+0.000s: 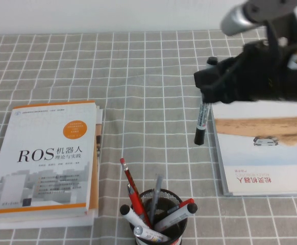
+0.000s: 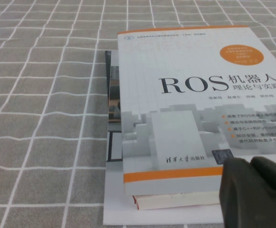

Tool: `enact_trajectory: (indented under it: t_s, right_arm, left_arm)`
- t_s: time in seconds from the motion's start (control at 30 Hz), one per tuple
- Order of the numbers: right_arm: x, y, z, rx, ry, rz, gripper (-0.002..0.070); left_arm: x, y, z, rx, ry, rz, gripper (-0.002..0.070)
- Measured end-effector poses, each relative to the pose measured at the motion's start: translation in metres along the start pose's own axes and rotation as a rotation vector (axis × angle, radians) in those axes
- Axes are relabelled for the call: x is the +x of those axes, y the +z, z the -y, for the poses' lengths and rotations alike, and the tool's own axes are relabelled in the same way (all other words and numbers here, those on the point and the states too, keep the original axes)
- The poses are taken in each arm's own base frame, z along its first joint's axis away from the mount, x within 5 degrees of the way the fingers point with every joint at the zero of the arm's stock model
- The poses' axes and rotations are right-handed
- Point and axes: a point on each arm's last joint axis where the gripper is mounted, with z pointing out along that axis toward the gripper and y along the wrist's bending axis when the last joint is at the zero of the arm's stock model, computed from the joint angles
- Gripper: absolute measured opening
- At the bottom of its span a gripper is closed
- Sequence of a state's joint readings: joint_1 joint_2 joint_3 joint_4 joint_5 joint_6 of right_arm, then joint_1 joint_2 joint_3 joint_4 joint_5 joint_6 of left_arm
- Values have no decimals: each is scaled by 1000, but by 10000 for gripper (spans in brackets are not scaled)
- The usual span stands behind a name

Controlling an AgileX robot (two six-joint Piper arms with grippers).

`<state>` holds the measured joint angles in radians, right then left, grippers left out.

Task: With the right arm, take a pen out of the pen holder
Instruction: 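Take a marker out of the pen holder and lay it on the table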

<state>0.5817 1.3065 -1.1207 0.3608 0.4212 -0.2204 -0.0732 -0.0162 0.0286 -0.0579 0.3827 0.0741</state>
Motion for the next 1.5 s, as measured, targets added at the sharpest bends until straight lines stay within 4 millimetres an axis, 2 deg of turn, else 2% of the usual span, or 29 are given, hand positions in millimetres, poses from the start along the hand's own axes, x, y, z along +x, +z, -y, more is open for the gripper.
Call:
enact_trajectory:
  t_s: [0.3,0.53,0.77,1.0,1.33,1.4,1.5]
  right_arm:
    - [-17,85,40,40,192,-257,98]
    - [0,141,68,56,279,-451,98]
    - [12,181,84,54,307,-549,98]
    - [28,204,104,78,355,-604,98]
    - [37,218,111,90,375,-590,101]
    - [36,218,111,93,372,-579,120]
    - [36,219,113,102,370,-568,197]
  left_arm:
    - [0,0,0,0,0,0,-3]
    - [0,0,0,0,0,0,-3]
    - [0,0,0,0,0,0,-3]
    - [0,0,0,0,0,0,-3]
    - [0,0,0,0,0,0,-3]
    - [0,0,0,0,0,0,-3]
    - [0,0,0,0,0,0,-3]
